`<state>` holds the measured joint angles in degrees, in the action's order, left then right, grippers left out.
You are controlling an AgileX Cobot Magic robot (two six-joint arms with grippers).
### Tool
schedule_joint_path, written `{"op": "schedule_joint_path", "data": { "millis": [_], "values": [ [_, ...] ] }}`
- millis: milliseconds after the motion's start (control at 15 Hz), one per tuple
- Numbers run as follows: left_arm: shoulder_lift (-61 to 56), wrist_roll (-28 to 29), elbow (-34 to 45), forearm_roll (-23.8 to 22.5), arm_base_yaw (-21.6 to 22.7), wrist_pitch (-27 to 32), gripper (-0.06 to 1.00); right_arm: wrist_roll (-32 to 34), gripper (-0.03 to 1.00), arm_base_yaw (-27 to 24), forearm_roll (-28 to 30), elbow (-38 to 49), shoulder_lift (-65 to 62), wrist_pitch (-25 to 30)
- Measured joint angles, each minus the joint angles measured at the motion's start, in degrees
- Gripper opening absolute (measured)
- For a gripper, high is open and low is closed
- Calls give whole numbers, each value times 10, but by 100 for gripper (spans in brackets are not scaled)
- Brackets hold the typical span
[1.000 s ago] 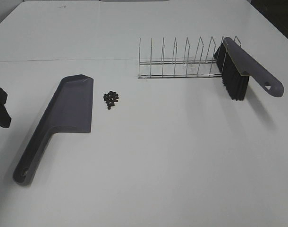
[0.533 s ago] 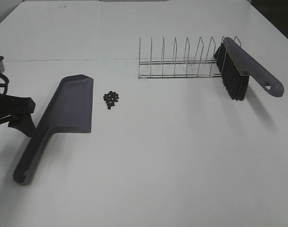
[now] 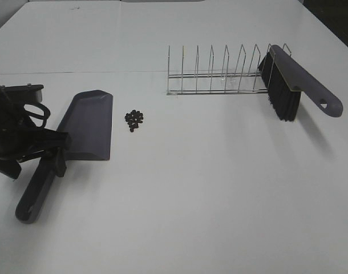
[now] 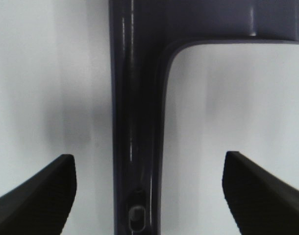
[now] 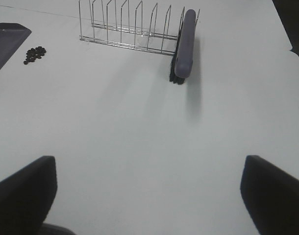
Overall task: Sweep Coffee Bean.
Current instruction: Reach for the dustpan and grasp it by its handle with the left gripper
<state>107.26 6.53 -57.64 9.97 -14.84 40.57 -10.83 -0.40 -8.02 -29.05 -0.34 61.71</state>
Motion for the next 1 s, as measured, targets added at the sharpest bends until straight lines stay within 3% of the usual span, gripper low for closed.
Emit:
{"op": "schedule_joint_path", "data": {
  "millis": [733, 800, 933, 1000],
  "values": [
    [68, 1, -10, -22, -3, -42, 73, 0, 87, 0, 0, 0, 0, 0],
    [68, 1, -11, -26, -3, -41, 66, 0, 87, 0, 0, 0, 0, 0],
    [70, 3, -13, -29, -3, -43, 36, 0, 87, 0, 0, 0, 0, 0],
    [70, 8, -13, -26, -3, -44, 28, 0, 87, 0, 0, 0, 0, 0]
  ]
}}
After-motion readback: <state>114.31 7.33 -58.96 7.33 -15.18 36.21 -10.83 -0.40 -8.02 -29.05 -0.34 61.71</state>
